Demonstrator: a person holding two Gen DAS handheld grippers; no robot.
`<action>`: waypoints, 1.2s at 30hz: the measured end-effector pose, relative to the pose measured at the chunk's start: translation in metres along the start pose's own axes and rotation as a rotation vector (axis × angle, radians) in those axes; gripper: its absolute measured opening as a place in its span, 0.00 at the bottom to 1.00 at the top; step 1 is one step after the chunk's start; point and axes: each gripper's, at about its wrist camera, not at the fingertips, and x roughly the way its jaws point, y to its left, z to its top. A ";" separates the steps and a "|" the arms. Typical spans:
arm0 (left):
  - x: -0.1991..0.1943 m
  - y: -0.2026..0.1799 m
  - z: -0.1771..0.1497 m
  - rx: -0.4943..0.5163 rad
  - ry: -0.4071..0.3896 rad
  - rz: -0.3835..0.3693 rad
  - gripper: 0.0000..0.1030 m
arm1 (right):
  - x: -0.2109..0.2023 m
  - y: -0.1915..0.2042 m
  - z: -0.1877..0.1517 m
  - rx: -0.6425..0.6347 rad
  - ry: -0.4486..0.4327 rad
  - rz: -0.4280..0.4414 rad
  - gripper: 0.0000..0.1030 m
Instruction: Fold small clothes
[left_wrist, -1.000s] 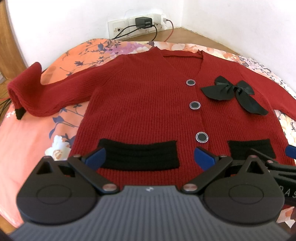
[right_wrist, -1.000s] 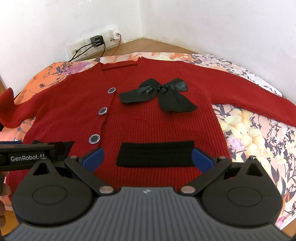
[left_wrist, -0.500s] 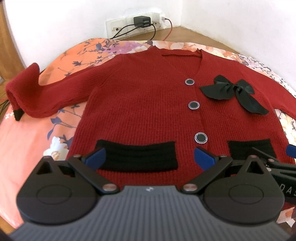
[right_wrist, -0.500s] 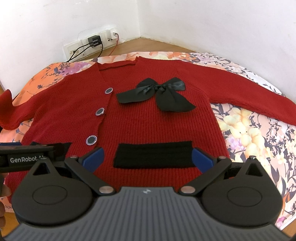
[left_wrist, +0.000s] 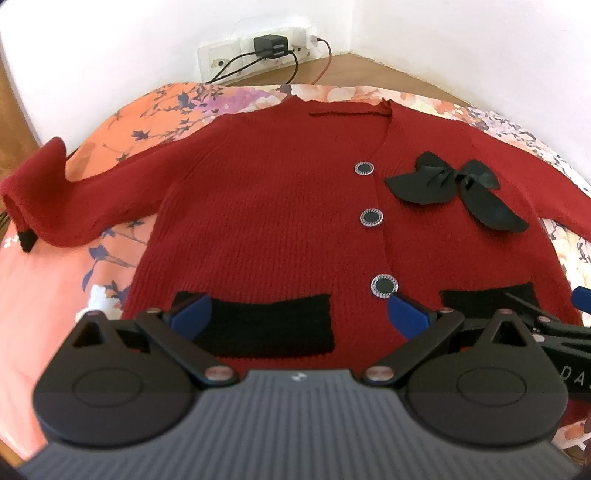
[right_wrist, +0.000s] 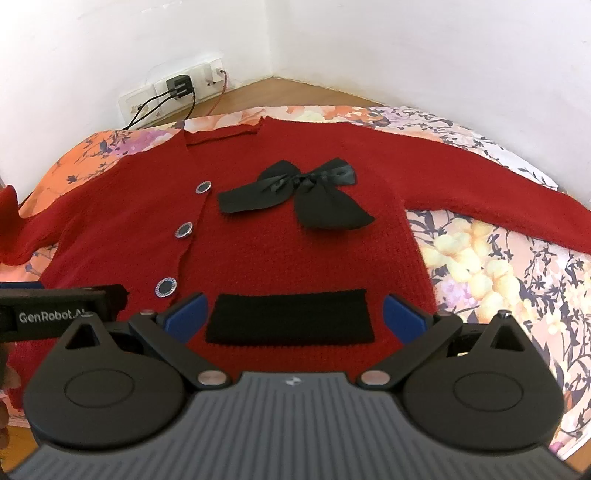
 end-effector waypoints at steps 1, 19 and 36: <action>0.000 -0.001 0.001 0.002 -0.002 0.000 1.00 | 0.001 -0.003 0.001 0.003 -0.001 0.001 1.00; 0.018 -0.045 0.033 0.037 0.006 0.002 1.00 | 0.025 -0.101 0.038 0.116 -0.039 -0.048 1.00; 0.051 -0.101 0.043 0.071 0.070 0.001 1.00 | 0.071 -0.251 0.046 0.345 0.007 -0.114 1.00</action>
